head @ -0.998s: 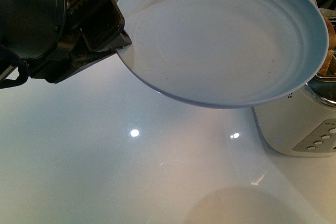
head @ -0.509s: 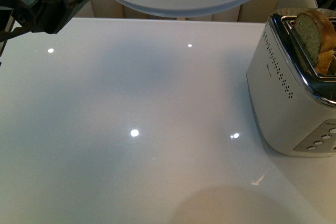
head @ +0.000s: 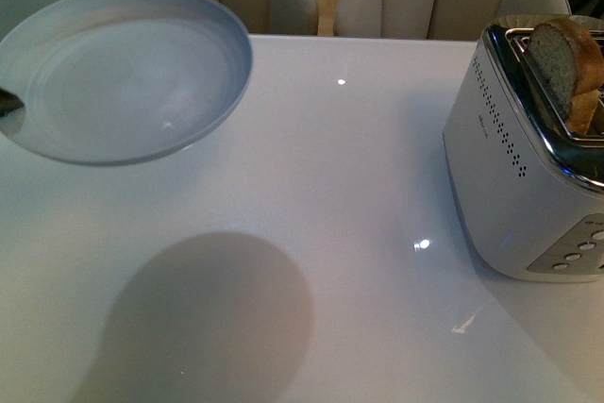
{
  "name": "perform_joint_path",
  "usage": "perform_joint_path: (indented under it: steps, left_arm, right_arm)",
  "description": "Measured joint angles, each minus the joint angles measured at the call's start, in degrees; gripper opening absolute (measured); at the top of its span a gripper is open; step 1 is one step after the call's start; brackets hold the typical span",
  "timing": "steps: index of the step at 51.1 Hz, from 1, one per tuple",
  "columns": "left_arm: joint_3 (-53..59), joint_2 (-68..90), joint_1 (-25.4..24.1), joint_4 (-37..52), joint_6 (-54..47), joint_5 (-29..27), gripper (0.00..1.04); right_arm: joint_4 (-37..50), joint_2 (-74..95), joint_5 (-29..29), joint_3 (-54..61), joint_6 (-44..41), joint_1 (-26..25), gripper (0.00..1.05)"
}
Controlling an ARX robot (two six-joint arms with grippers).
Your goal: Left arm holds plate, right arm toasts bread
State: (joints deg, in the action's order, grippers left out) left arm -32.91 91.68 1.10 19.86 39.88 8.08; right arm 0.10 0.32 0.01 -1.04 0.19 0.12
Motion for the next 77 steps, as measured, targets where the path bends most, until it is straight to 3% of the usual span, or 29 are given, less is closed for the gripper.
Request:
perform_joint_path:
  steps: [9, 29, 44, 77]
  left_arm:
    - [1.9, 8.7, -4.2, 8.1, -3.7, 2.0, 0.03]
    - [2.2, 33.1, -8.4, 26.3, -8.5, 5.5, 0.03]
    - [-1.7, 41.7, -13.4, 29.5, -11.3, 7.1, 0.03]
    - [-5.0, 47.9, -13.7, 33.1, -11.3, 7.9, 0.03]
  right_arm:
    - [0.0, 0.0, 0.0, 0.0, 0.0, 0.0, 0.96]
    - [0.0, 0.0, 0.0, 0.0, 0.0, 0.0, 0.96]
    - [0.0, 0.0, 0.0, 0.0, 0.0, 0.0, 0.96]
    - [0.0, 0.0, 0.0, 0.0, 0.0, 0.0, 0.96]
